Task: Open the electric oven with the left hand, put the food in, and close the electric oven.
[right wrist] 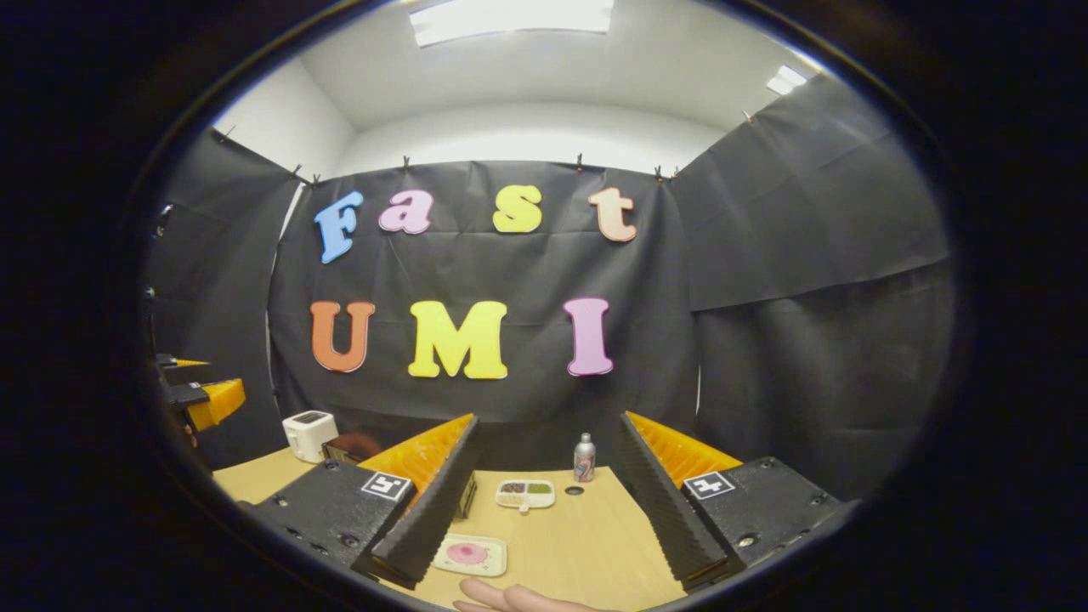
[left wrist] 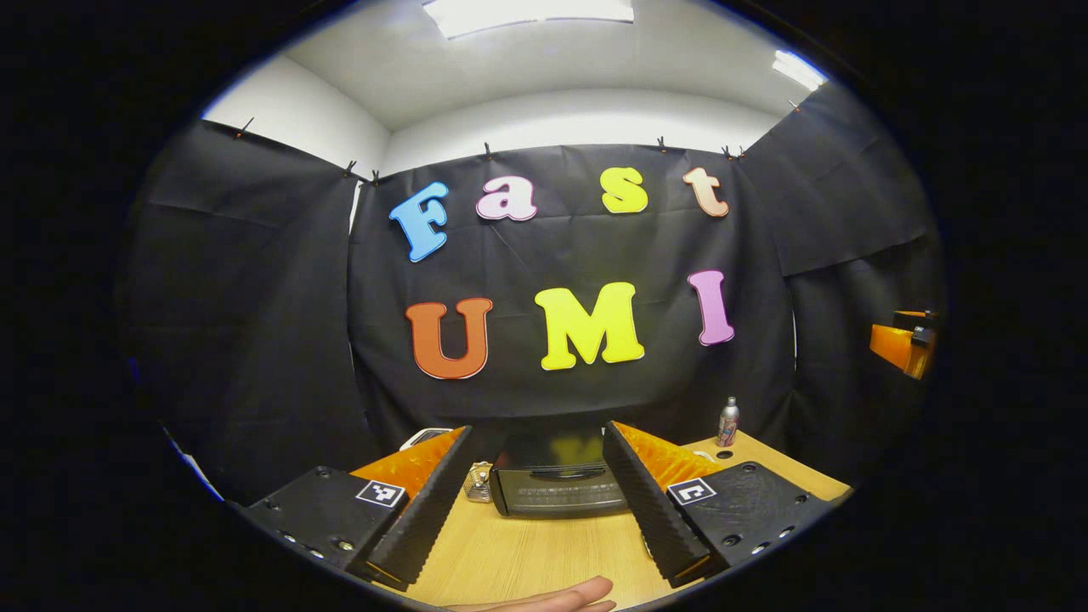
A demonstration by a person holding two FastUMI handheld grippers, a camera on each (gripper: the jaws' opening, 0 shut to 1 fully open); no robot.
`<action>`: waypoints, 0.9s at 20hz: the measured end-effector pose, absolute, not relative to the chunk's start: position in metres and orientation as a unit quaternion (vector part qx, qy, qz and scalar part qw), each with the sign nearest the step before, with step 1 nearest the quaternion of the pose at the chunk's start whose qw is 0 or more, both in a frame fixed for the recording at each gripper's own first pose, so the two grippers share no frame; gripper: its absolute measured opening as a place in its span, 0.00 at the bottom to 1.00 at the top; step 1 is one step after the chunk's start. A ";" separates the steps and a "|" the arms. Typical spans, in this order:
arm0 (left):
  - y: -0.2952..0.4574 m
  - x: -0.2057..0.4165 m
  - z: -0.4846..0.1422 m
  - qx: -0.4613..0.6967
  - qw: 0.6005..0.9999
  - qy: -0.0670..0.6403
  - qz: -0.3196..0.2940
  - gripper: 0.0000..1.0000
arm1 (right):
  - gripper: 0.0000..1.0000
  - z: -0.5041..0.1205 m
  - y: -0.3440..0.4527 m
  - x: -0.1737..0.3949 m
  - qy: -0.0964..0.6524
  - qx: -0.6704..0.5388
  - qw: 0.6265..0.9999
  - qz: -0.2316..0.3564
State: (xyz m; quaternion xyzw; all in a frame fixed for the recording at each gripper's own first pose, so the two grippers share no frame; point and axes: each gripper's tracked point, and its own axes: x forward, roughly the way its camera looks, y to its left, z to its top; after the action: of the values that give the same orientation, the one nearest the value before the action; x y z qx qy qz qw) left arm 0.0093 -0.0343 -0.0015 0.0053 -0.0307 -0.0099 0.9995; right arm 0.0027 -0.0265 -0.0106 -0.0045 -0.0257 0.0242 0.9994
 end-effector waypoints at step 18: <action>-0.078 0.206 -0.108 -0.002 0.997 0.067 -0.036 0.96 | 0.99 -0.048 -0.054 0.070 -0.011 -0.013 0.999 0.028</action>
State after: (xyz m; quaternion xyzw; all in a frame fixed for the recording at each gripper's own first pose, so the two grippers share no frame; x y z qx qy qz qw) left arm 0.2061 -0.0783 -0.1081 -0.0019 0.0671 -0.0363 0.9971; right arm 0.0696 -0.0539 -0.0476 -0.0126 -0.0110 0.0279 0.9995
